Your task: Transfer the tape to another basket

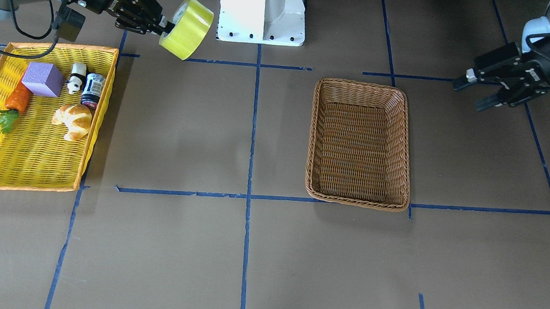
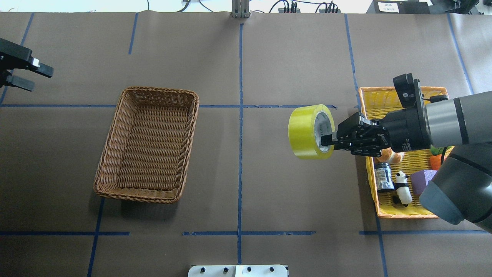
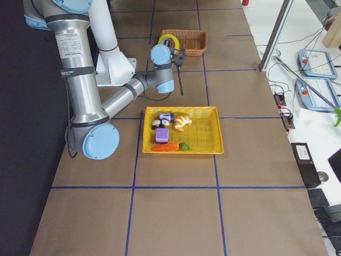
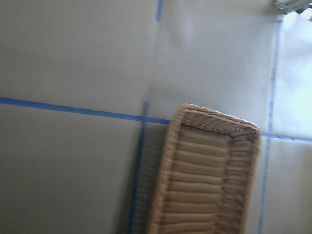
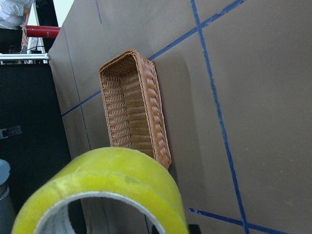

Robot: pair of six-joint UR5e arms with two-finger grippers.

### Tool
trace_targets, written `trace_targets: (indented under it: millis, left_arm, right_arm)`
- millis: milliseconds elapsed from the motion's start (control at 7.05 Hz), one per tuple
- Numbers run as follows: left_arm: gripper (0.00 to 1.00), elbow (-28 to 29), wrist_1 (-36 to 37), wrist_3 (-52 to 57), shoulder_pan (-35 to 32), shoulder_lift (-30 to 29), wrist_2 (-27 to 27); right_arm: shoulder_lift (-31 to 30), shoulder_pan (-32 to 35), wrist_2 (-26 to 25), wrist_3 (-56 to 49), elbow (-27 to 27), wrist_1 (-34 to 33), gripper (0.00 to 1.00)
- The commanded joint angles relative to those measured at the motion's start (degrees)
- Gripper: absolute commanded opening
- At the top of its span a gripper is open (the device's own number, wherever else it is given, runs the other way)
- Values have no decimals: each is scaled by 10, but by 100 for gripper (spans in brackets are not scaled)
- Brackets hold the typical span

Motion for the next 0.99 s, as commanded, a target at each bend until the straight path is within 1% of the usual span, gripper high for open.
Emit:
trace_targets:
  millis: [0, 142, 284, 426, 567, 709, 851]
  left_arm:
    - [100, -41, -104, -173, 87, -36, 116]
    - [100, -44, -182, -285, 128, -57, 185]
    - [100, -44, -267, -385, 166, -64, 242]
    - [100, -44, -327, -469, 190, -73, 294]
    - [100, -43, -369, -490, 216, -80, 330]
    - [100, -43, -381, -492, 251, -94, 355]
    - [100, -43, -405, -494, 279, -107, 379]
  right_arm:
    - [17, -13, -3, 10, 0, 8, 1]
    - [40, -17, -4, 20, 0, 8, 1]
    - [61, -19, -6, 36, 0, 15, 1]
    - [63, -25, -22, 80, -4, 82, 0]
    - [65, -34, -48, 123, -19, 155, 0]
    - [80, -41, -65, 145, -41, 200, 0]
    - [103, -44, -76, 185, -61, 230, 0]
